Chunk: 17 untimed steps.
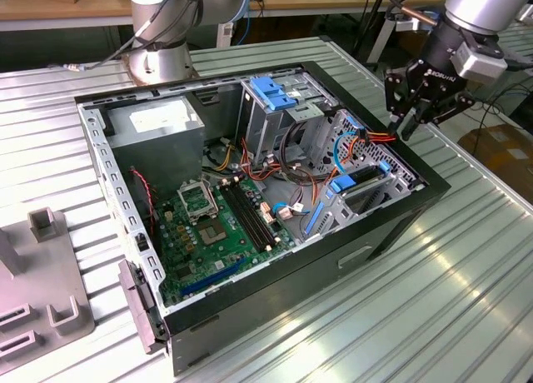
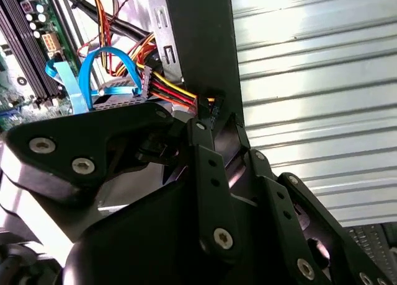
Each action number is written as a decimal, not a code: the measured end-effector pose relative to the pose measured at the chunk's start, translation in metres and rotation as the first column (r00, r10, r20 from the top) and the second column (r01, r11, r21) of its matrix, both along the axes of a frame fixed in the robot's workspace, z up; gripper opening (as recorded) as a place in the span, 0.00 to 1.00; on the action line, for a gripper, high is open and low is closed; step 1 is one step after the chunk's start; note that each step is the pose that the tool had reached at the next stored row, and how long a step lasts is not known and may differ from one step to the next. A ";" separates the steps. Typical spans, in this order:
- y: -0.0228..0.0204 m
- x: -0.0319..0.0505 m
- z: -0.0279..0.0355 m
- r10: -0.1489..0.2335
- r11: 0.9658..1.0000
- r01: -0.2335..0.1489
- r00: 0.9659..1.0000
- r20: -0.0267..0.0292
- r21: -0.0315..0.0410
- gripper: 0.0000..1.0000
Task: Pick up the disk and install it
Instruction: 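Insert the first disk wire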
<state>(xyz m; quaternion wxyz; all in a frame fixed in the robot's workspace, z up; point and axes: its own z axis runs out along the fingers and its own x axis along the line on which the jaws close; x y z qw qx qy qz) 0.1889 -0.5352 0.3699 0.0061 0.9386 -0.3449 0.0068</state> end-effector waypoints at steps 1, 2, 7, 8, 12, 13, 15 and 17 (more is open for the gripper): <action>0.0002 0.0000 -0.0009 0.026 1.000 -0.026 1.000 0.000 0.000 0.31; 0.0003 0.0000 -0.0012 0.036 0.999 -0.036 0.999 0.000 0.000 0.31; 0.0005 0.0001 -0.0020 0.067 0.998 -0.067 0.998 0.000 0.000 0.24; 0.0005 0.0001 -0.0021 0.067 0.998 -0.067 0.998 0.000 -0.001 0.17; 0.0005 0.0000 0.0028 0.068 0.998 -0.068 0.998 0.000 -0.001 0.16; 0.0005 0.0000 0.0027 0.065 0.998 -0.065 0.998 0.000 0.000 0.16; 0.0005 -0.0001 0.0028 0.042 0.999 -0.042 0.999 0.000 -0.001 0.16; 0.0005 -0.0002 0.0029 -0.001 1.000 0.001 1.000 0.000 -0.001 0.16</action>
